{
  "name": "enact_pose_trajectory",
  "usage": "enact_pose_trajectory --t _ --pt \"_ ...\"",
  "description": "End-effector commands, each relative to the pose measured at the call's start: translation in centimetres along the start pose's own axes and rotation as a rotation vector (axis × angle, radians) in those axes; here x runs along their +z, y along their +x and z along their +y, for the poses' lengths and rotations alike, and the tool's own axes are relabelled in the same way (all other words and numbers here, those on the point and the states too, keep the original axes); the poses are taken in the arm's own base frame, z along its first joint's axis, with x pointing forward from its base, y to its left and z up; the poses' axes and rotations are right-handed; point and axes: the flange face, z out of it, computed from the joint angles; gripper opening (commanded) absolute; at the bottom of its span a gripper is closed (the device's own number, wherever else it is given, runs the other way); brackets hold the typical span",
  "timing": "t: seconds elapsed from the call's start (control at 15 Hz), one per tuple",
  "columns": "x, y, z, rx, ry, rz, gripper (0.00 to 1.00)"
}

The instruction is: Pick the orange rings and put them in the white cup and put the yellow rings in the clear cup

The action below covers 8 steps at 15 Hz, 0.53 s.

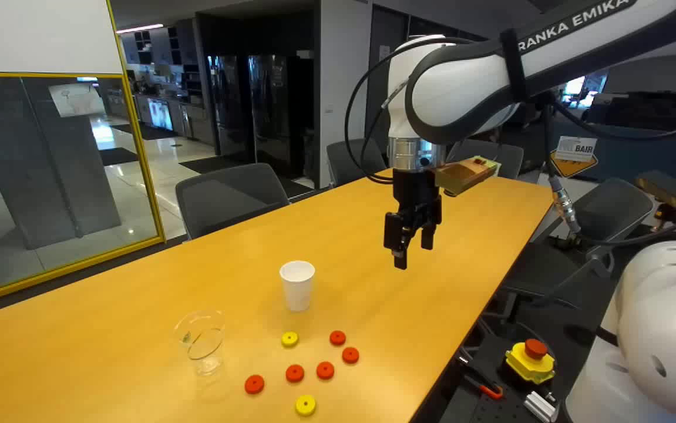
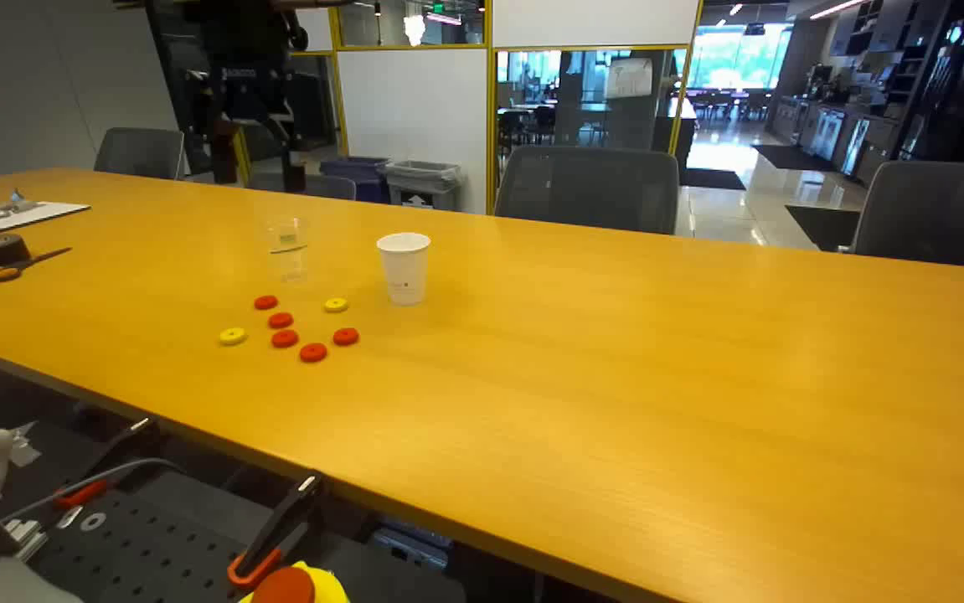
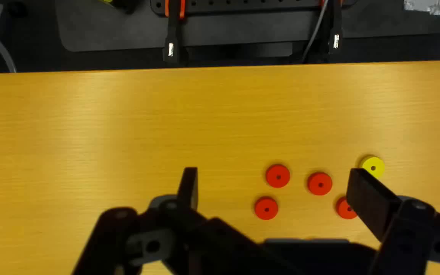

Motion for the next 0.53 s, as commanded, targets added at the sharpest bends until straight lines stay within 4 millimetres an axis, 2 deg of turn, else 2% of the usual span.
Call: enact_pose_trajectory --t 0.0,0.47 --pt "-0.21 0.05 -0.01 0.000 0.000 0.003 1.00" --pt "-0.55 0.16 0.00 0.000 0.000 0.010 1.00"
